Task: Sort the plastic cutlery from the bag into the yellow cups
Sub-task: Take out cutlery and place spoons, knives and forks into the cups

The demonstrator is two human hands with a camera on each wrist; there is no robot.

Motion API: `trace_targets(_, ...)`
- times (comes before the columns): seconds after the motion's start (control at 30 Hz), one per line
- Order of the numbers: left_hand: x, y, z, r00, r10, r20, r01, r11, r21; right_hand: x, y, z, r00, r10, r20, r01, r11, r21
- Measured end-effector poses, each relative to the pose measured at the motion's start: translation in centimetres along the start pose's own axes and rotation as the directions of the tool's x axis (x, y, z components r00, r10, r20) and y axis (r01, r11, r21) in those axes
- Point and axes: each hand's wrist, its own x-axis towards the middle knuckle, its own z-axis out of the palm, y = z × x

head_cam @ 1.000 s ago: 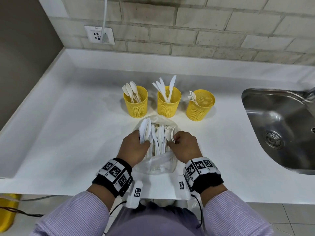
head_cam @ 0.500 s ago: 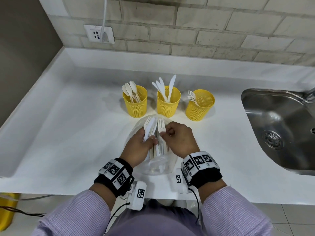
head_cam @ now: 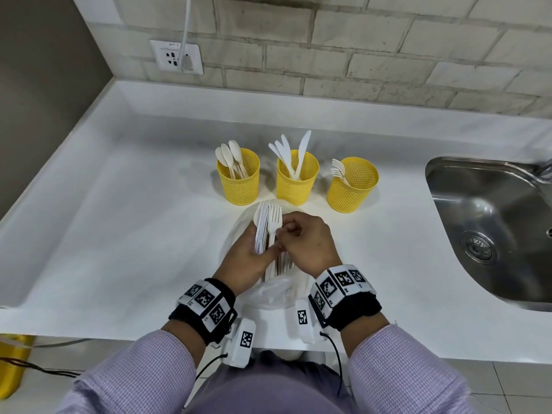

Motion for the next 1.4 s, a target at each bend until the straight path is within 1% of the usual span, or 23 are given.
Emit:
trace_targets(0.07, 0.2, -0.8, -0.1, 1.000, 0.015, 0.005, -0.015, 0.998, 0.061, 0.0, 0.3, -0.4, 1.000, 0.012, 0.006, -0.012, 0.998, 0.062)
trace_targets(0.13, 0.5, -1.2, -0.1, 1.000, 0.024, -0.001, -0.024, 0.995, 0.097, 0.0, 0.8, -0.8, 0.999, 0.013, -0.047, -0.009, 0.996, 0.092)
trace_targets(0.17, 0.5, -1.0, -0.1, 0.999, 0.026, -0.021, -0.024, 0.996, 0.084, 0.0, 1.0, -1.1, 0.997, 0.011, -0.079, -0.005, 0.997, 0.077)
trace_targets(0.2, 0.5, -0.8, -0.1, 0.998, 0.019, -0.064, -0.015, 0.998, 0.067, 0.1, 1.3, -1.3, 0.996, 0.006, -0.092, -0.003, 0.999, 0.041)
trace_targets(0.27, 0.6, -0.5, -0.2, 0.986, -0.028, -0.162, 0.030, 1.000, 0.010, 0.0, 1.6, -1.5, 0.998, 0.003, -0.066, -0.007, 0.999, -0.048)
trace_targets(0.33, 0.7, -0.4, -0.4, 0.969, -0.094, -0.230, 0.076, 0.994, -0.083, -0.1, 1.8, -1.4, 0.998, -0.060, -0.028, 0.055, 0.988, -0.146)
trace_targets(0.37, 0.9, -0.2, -0.5, 0.962, -0.123, -0.245, 0.082, 0.982, -0.170, -0.1, 1.8, -1.4, 0.994, -0.109, -0.012, 0.105, 0.974, -0.200)
trace_targets(0.43, 1.3, 0.3, -0.7, 0.952, -0.185, -0.243, 0.085, 0.925, -0.371, 0.3, 1.8, -1.5, 0.981, -0.191, 0.042, 0.194, 0.936, -0.293)
trace_targets(0.5, 1.4, 1.0, -0.9, 0.955, -0.205, -0.215, 0.071, 0.861, -0.504, 1.0, 1.7, -1.6, 0.966, -0.231, 0.113, 0.256, 0.897, -0.360)
trace_targets(0.53, 1.4, 1.3, -1.0, 0.957, -0.201, -0.208, 0.064, 0.850, -0.524, 1.4, 1.6, -1.6, 0.958, -0.245, 0.150, 0.285, 0.874, -0.394)
trace_targets(0.6, 1.4, 1.7, -1.1, 0.960, -0.186, -0.210, 0.056, 0.860, -0.507, 2.2, 1.4, -1.4, 0.939, -0.258, 0.227, 0.338, 0.813, -0.474)
trace_targets(0.67, 1.4, 1.9, -1.1, 0.962, -0.181, -0.206, 0.058, 0.868, -0.493, 2.9, 1.2, -1.0, 0.931, -0.211, 0.298, 0.353, 0.730, -0.585)
trace_targets(0.73, 1.4, 1.8, -1.1, 0.958, -0.208, -0.195, 0.084, 0.861, -0.501, 3.3, 1.0, -0.6, 0.930, -0.164, 0.328, 0.352, 0.653, -0.671)
trace_targets(0.83, 1.3, 1.6, -1.0, 0.958, -0.228, -0.175, 0.118, 0.867, -0.483, 3.7, 0.8, -0.2, 0.926, -0.174, 0.334, 0.368, 0.607, -0.704)
trace_targets(0.93, 1.0, 1.2, -0.9, 0.959, -0.228, -0.166, 0.146, 0.904, -0.401, 4.3, 1.0, -0.2, 0.924, -0.184, 0.336, 0.373, 0.632, -0.679)
trace_targets(1.0, 0.9, 0.9, -0.8, 0.960, -0.223, -0.171, 0.163, 0.937, -0.308, 4.6, 0.9, -0.5, 0.918, -0.204, 0.340, 0.383, 0.680, -0.626)
trace_targets(1.07, 0.8, 0.5, -0.8, 0.969, -0.182, -0.167, 0.144, 0.965, -0.220, 4.7, 0.5, -1.2, 0.911, -0.255, 0.323, 0.398, 0.747, -0.532)
trace_targets(1.13, 0.7, 0.2, -0.8, 0.975, -0.148, -0.166, 0.121, 0.979, -0.161, 4.4, 0.0, -2.1, 0.916, -0.299, 0.268, 0.390, 0.824, -0.412)
trace_targets(1.2, 0.6, 0.3, -0.8, 0.979, -0.129, -0.156, 0.111, 0.986, -0.121, 4.0, -0.5, -2.9, 0.930, -0.308, 0.199, 0.358, 0.883, -0.303)
trace_targets(1.3, 0.7, 0.5, -0.5, 0.989, -0.115, -0.095, 0.105, 0.989, -0.103, 3.4, -1.2, -3.4, 0.944, -0.315, 0.099, 0.327, 0.932, -0.154)
trace_targets(1.4, 1.2, 0.2, -0.1, 0.988, -0.137, -0.064, 0.136, 0.990, -0.026, 2.8, -1.6, -3.1, 0.954, -0.296, 0.051, 0.296, 0.955, 0.012)
